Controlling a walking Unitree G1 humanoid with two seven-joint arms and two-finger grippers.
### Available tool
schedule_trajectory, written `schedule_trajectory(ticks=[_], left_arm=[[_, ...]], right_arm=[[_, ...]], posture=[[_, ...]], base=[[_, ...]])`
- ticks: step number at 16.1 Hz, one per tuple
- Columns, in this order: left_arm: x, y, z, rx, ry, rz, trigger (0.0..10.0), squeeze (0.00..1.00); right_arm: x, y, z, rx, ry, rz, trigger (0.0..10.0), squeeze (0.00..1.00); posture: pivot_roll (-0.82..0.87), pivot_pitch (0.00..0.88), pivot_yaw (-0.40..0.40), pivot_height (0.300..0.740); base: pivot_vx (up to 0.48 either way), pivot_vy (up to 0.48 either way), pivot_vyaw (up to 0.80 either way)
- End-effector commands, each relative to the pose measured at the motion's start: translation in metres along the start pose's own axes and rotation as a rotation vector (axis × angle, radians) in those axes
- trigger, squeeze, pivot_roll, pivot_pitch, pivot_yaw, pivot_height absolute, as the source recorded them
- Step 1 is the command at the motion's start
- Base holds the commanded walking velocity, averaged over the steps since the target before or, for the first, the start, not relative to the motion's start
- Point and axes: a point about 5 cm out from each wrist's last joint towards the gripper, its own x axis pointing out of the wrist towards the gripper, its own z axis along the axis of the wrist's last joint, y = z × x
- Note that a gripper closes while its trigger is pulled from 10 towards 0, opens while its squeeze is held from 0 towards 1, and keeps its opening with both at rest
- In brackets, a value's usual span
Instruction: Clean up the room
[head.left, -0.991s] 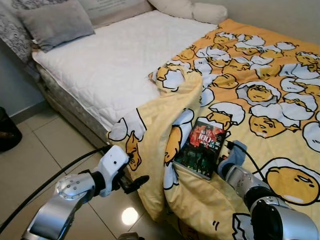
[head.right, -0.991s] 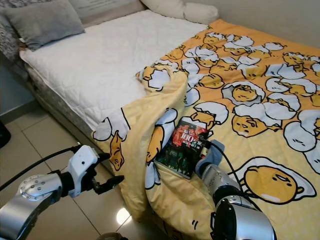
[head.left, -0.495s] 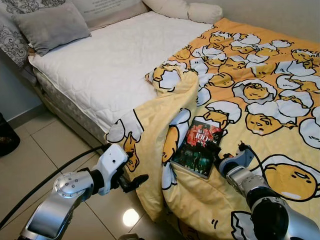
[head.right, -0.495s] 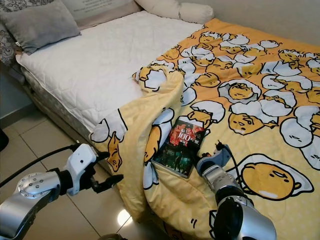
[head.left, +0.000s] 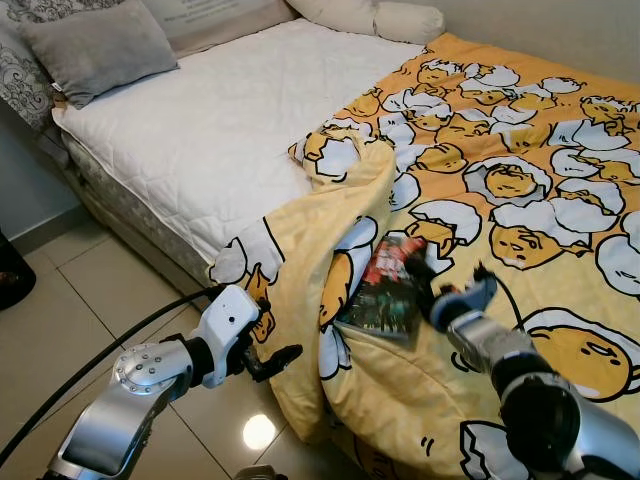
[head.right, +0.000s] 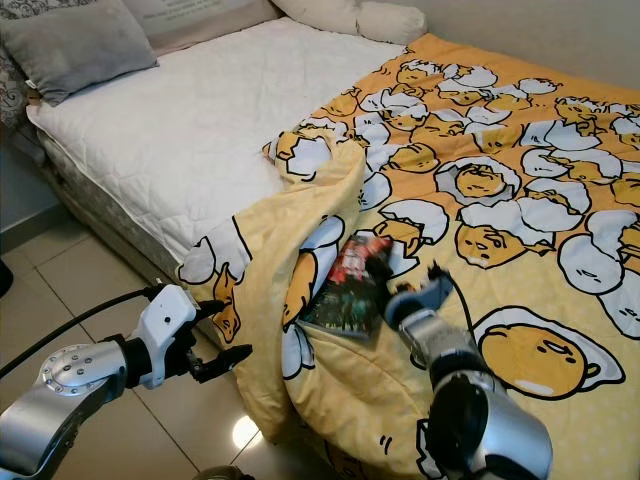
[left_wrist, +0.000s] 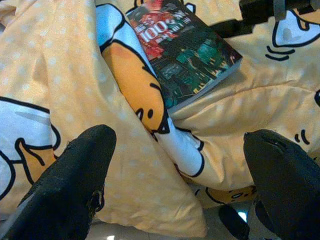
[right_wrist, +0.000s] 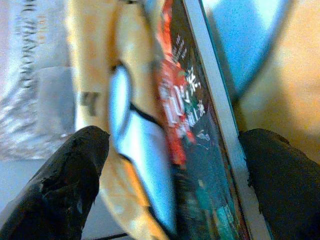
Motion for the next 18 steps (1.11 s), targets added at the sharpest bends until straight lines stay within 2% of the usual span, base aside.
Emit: schedule_trajectory(ticks=[1, 7, 9, 11, 13, 15, 16, 17, 18], left_arm=[[-0.001, 0.003, 0.004, -0.001, -0.014, 0.018, 10.0, 0.00], [0.002, 0.000, 0.005, -0.007, -0.025, 0.024, 10.0, 0.00], [0.003, 0.000, 0.004, -0.008, -0.023, 0.024, 10.0, 0.00], [0.002, 0.000, 0.003, -0.004, -0.017, 0.024, 10.0, 0.00], [0.002, 0.000, 0.004, -0.001, -0.014, 0.023, 10.0, 0.00], [-0.001, -0.001, 0.004, 0.001, -0.009, 0.018, 10.0, 0.00], [-0.001, -0.001, 0.004, 0.001, -0.007, 0.016, 10.0, 0.00], [-0.003, -0.002, 0.004, 0.004, -0.001, 0.010, 10.0, 0.00], [-0.006, -0.003, 0.003, 0.008, 0.008, -0.001, 10.0, 0.00]], right_arm=[[0.004, 0.014, 0.005, -0.010, -0.002, 0.055, 10.0, 0.00], [0.001, 0.007, 0.011, -0.067, -0.025, -0.003, 10.0, 0.00], [0.001, 0.003, 0.010, -0.122, -0.020, -0.035, 10.0, 0.00], [-0.002, -0.011, 0.008, -0.349, -0.022, -0.191, 10.0, 0.00], [-0.005, -0.020, 0.004, -0.406, 0.016, -0.248, 10.0, 0.00], [-0.011, -0.035, -0.008, -0.481, 0.114, -0.296, 10.0, 0.00], [-0.011, -0.037, -0.010, -0.486, 0.125, -0.301, 10.0, 0.00], [-0.011, -0.037, -0.013, -0.432, 0.126, -0.285, 10.0, 0.00], [-0.010, -0.034, -0.018, -0.320, 0.121, -0.227, 10.0, 0.00]], posture=[[0.04, 0.000, -0.009, 0.740], [0.03, 0.000, -0.016, 0.740], [0.03, 0.000, -0.015, 0.740], [0.03, 0.000, -0.009, 0.740], [0.03, 0.000, -0.009, 0.740], [0.05, 0.000, -0.008, 0.740], [0.05, 0.000, -0.008, 0.740], [0.06, 0.000, -0.002, 0.740], [0.07, 0.012, 0.007, 0.740]], base=[[0.000, 0.000, 0.00], [0.000, 0.000, 0.00], [0.000, 0.000, 0.00], [0.000, 0.000, 0.00], [0.000, 0.000, 0.00], [0.000, 0.000, 0.00], [0.000, 0.000, 0.00], [0.000, 0.000, 0.00], [0.000, 0.000, 0.00]])
